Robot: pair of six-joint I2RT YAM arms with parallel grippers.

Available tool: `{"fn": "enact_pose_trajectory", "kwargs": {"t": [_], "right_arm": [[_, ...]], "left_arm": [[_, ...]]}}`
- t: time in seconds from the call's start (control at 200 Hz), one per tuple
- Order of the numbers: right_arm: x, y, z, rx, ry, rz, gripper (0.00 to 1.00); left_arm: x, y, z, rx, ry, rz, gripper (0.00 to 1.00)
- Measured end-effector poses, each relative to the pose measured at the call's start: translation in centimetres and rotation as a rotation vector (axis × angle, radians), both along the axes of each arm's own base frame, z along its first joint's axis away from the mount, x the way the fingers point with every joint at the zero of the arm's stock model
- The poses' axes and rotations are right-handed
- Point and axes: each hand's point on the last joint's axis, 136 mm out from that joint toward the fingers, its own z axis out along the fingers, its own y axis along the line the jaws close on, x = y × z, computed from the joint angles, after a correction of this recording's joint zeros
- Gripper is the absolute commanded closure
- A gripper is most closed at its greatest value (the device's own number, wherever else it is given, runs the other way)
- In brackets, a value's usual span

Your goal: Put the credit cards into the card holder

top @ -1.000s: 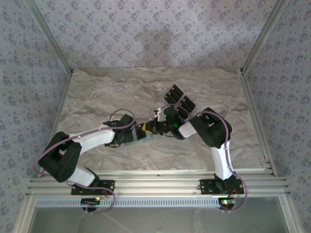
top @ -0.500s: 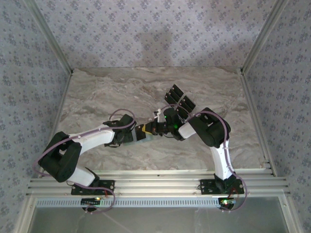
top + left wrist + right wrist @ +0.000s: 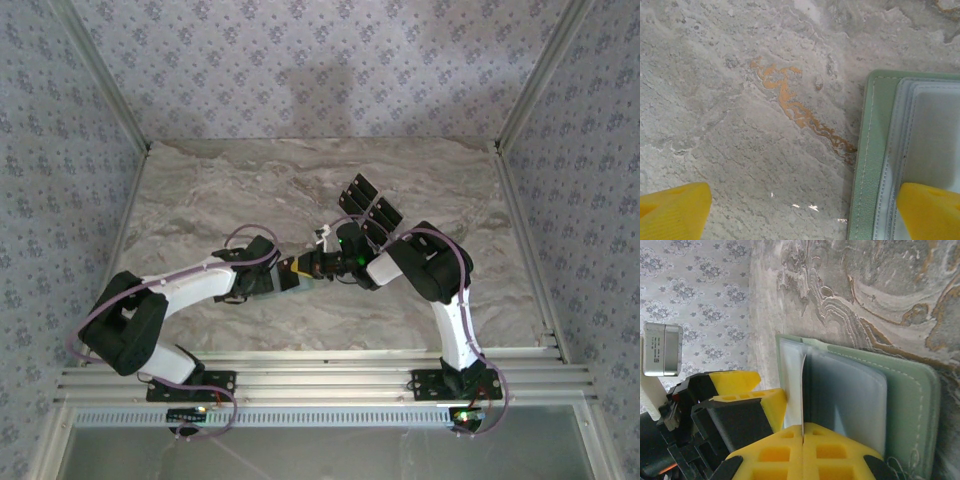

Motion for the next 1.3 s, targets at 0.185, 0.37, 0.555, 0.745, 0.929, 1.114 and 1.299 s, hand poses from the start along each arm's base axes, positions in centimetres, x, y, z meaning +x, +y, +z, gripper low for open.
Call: {"fn": "enact_pose_trajectory", "kwargs": {"t": [0.185,0.37,0.555,0.745,0.929,1.114,1.299], "right_arm": [[-0.05,0.01,0.02,0.001,0.001,0.003,1.00],[-0.05,0.01,0.02,0.001,0.001,0.003,1.00],[0.03,0.20,0.26,0.007,0.003,0.004,1.00],[0.14,0.46,0.58,0.013,-0.004,0.008,1.00],[0.13,0.53,0.62,0.014,-0.005,0.009,1.00],[0.13,0.52,0.60,0.012,-0.003,0.009,1.00],[0.23,0.61,0.59,0.017,0.016,0.002,1.00]], "left_arm": [[0.00,0.01,0.00,0.000,0.000,0.000,0.03],[-0.01,0.01,-0.02,0.000,0.000,0.000,0.03],[-0.02,0.07,-0.03,0.003,0.000,0.001,0.03],[-0.06,0.19,-0.08,0.008,-0.001,0.002,0.03],[-0.05,0.20,-0.07,0.009,-0.001,0.002,0.03],[-0.06,0.20,-0.06,0.009,-0.002,0.002,0.03],[-0.06,0.21,-0.07,0.008,-0.002,0.005,0.03]]}}
